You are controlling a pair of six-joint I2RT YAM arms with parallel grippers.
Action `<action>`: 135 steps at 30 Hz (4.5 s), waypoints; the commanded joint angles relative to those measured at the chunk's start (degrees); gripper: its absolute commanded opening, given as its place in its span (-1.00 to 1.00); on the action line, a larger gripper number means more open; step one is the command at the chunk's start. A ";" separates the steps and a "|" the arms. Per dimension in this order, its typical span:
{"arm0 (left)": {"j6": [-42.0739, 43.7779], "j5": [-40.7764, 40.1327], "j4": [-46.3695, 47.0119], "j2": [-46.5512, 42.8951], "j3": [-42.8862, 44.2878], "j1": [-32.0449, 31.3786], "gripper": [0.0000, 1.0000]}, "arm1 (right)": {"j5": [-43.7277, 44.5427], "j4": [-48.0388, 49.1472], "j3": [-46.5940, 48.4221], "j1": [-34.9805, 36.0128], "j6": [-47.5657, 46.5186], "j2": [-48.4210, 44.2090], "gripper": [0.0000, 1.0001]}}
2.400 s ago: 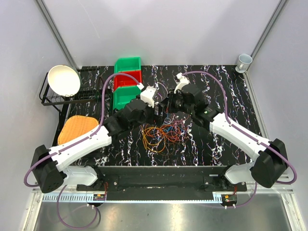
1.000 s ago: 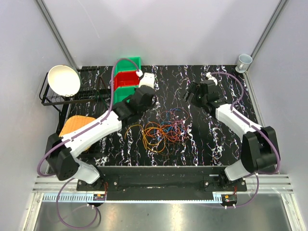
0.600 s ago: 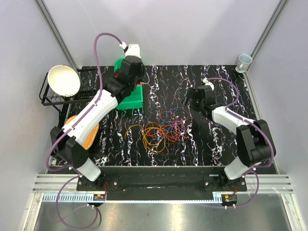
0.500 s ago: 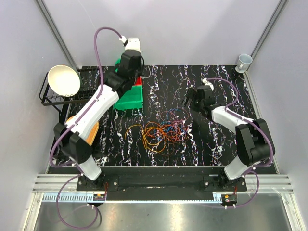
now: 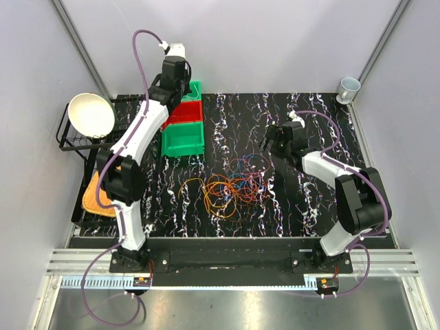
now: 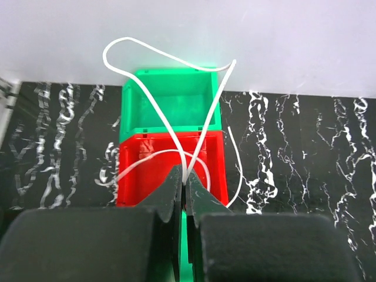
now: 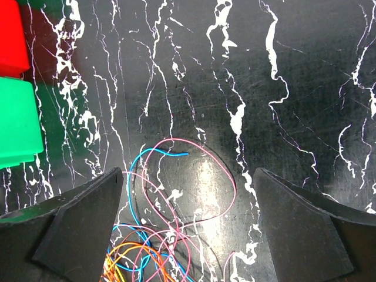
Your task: Untangle the cables
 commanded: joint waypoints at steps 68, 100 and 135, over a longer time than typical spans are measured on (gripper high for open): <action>-12.26 6.98 -0.54 8.26 -6.11 5.65 0.22 | -13.71 3.69 2.65 -3.02 3.22 6.48 0.91; -6.90 3.02 -4.59 22.57 9.53 8.10 -0.29 | -16.09 4.48 3.09 -3.19 4.36 8.85 0.90; -6.63 4.34 -0.71 6.66 -9.63 3.53 -1.00 | -19.95 5.98 3.35 -3.11 5.60 10.00 0.88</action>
